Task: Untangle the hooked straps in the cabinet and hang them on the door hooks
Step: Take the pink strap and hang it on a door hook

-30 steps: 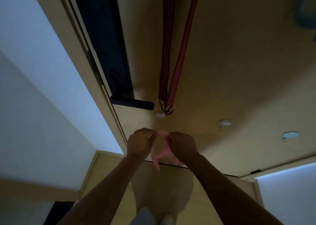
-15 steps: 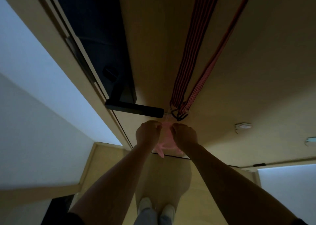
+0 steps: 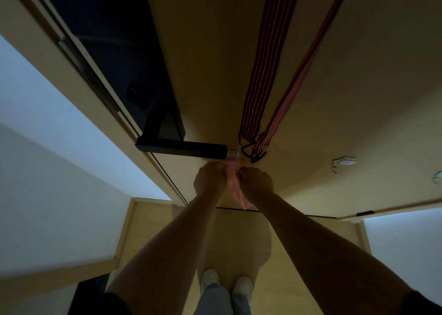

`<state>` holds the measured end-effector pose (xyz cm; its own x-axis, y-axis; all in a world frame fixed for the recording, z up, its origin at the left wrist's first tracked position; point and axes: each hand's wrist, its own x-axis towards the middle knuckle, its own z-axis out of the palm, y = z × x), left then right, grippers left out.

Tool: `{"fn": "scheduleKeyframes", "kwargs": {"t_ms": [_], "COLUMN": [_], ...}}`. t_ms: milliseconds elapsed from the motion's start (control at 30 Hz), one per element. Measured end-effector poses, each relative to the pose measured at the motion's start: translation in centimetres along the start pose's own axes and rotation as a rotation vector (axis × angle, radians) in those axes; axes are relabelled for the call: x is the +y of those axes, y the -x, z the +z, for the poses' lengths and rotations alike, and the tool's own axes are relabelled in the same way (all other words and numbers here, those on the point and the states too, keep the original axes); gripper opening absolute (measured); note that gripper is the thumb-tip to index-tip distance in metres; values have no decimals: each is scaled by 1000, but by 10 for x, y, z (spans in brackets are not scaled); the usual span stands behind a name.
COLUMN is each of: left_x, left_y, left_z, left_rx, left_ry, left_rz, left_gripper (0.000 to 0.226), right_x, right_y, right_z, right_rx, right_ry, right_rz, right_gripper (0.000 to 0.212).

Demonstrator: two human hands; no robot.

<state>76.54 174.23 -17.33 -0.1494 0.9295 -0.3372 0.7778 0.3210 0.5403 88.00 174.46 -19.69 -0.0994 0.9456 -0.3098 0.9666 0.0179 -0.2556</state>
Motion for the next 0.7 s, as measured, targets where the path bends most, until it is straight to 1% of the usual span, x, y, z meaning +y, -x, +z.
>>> {"fn": "scheduleKeyframes", "kwargs": {"t_ms": [67,167,267,367,467,533,633,700], "left_x": [0,0,2,0,-3,-3,3,11], "left_y": [1,2,4,10,17,26,40,46], "left_z": [0,0,-1,-1,2,6,13,17], "left_rx": [-6,-28,-38,-34,15,24,-119,-200], "left_ry": [-6,25,107,164,207,209,186,186], "left_rz": [13,44,8,14,10,45,146,223], "left_gripper": [27,29,29,26,30,33,34,38], "right_x": [0,1,2,1,-2,-4,-2,5], "right_y": [1,7,14,21,29,37,53,64], "right_z": [2,0,1,-1,-6,-11,-23,-33], "right_rx": [6,11,16,4,9,17,37,106], "right_ry": [-32,-89,-97,-128,-224,-313,-539,-681], "right_rz": [20,46,46,70,109,144,217,262], "right_gripper": [34,32,30,28,26,24,26,25]}}
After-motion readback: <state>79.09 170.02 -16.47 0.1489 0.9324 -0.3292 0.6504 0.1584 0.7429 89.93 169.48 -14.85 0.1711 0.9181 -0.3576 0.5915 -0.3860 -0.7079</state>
